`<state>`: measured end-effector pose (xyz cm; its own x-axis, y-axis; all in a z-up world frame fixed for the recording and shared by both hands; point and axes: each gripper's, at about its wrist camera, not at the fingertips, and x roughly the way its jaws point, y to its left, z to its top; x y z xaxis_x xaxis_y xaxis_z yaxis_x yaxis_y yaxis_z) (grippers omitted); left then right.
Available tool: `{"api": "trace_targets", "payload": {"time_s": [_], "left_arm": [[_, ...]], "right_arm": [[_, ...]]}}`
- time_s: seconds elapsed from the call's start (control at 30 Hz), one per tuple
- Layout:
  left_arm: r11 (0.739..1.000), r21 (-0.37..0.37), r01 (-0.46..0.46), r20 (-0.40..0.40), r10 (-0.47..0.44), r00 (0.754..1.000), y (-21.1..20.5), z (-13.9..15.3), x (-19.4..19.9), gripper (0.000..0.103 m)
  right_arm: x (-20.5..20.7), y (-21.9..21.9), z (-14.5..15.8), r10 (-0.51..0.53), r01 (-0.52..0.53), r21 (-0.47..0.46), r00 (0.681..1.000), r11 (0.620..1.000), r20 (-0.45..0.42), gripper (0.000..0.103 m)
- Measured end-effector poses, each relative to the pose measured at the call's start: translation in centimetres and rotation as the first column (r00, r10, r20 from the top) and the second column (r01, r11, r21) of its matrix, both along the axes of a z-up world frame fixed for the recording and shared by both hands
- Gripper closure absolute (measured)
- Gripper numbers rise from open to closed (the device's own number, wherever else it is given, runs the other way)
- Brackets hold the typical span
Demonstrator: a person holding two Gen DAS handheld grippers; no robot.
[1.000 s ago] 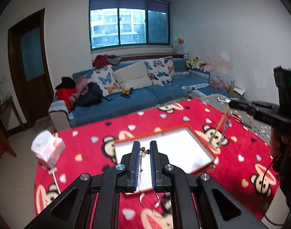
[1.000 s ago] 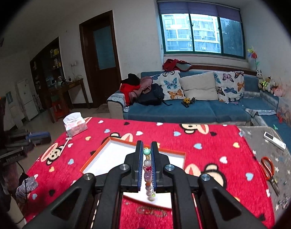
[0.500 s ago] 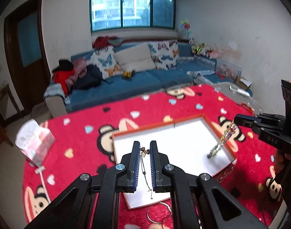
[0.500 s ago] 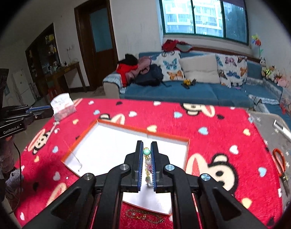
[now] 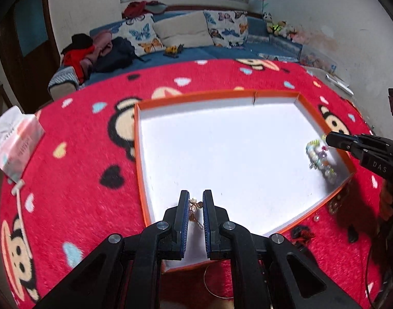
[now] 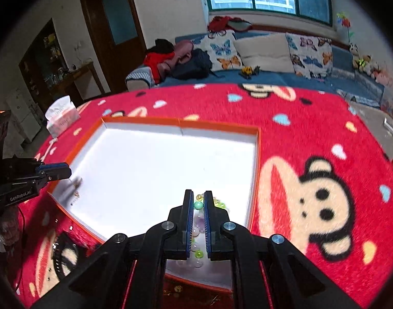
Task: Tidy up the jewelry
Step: 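Carry the chain and bracelet into the orange tray and open both tools, then withdraw both tools from the tray toward the remaining jewelry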
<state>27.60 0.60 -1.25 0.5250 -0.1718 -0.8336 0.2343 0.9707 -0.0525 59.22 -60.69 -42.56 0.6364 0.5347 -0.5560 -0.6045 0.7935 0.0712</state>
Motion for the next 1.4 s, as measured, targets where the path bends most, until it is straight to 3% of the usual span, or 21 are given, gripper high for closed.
{"api": "trace_targets", "payload": {"time_s": [0.2,0.37,0.43,0.5,0.57,0.77,1.0,1.2,1.33,1.4], "left_arm": [[1.0,0.011,-0.007,-0.049,0.008,0.999,-0.2,-1.4,0.0,0.089],[1.0,0.007,-0.014,-0.05,0.014,0.999,-0.4,-1.3,0.1,0.054],[1.0,0.015,-0.016,-0.036,0.016,0.999,-0.5,-0.8,-0.2,0.053],[1.0,0.025,-0.016,-0.026,0.017,1.0,-0.8,-0.4,-0.5,0.053],[0.999,0.029,-0.016,-0.019,0.017,1.0,-1.0,0.2,-1.0,0.053],[0.999,0.021,-0.032,-0.002,0.033,0.999,-1.6,1.9,-3.5,0.053],[0.999,-0.023,-0.03,-0.005,0.03,1.0,-2.1,2.4,-7.6,0.053],[0.997,-0.055,0.057,-0.019,-0.058,0.998,-2.5,1.4,-11.0,0.052],[0.992,-0.024,0.125,-0.002,-0.125,0.992,-2.5,1.0,-12.4,0.035],[0.985,-0.015,0.173,0.004,-0.173,0.985,-2.5,1.0,-12.7,0.034]], "right_arm": [[0.1,-0.2,-0.7,0.007,-0.007,0.01,1.0,1.0,-0.028,0.093],[0.2,0.0,-0.9,0.005,-0.006,-0.02,1.0,1.0,-0.023,0.091],[0.1,-0.2,-0.8,0.008,-0.009,-0.015,1.0,1.0,-0.028,0.085],[0.0,-0.5,-0.6,-0.005,0.004,-0.013,1.0,1.0,-0.017,0.069],[-0.2,-0.8,-0.2,-0.012,0.012,-0.006,1.0,1.0,-0.005,0.061],[-1.6,-2.0,0.9,-0.024,0.023,0.019,0.999,1.0,0.024,0.049],[-3.8,-3.3,0.9,-0.016,0.014,0.052,1.0,0.999,0.024,0.047],[-5.5,-4.1,-0.1,0.002,-0.002,0.072,1.0,0.997,0.003,0.047],[-6.6,-4.1,-1.0,0.017,-0.016,0.065,1.0,0.998,-0.007,0.047],[-6.9,-4.1,-1.1,0.018,-0.018,0.064,1.0,0.998,-0.006,0.047]]}}
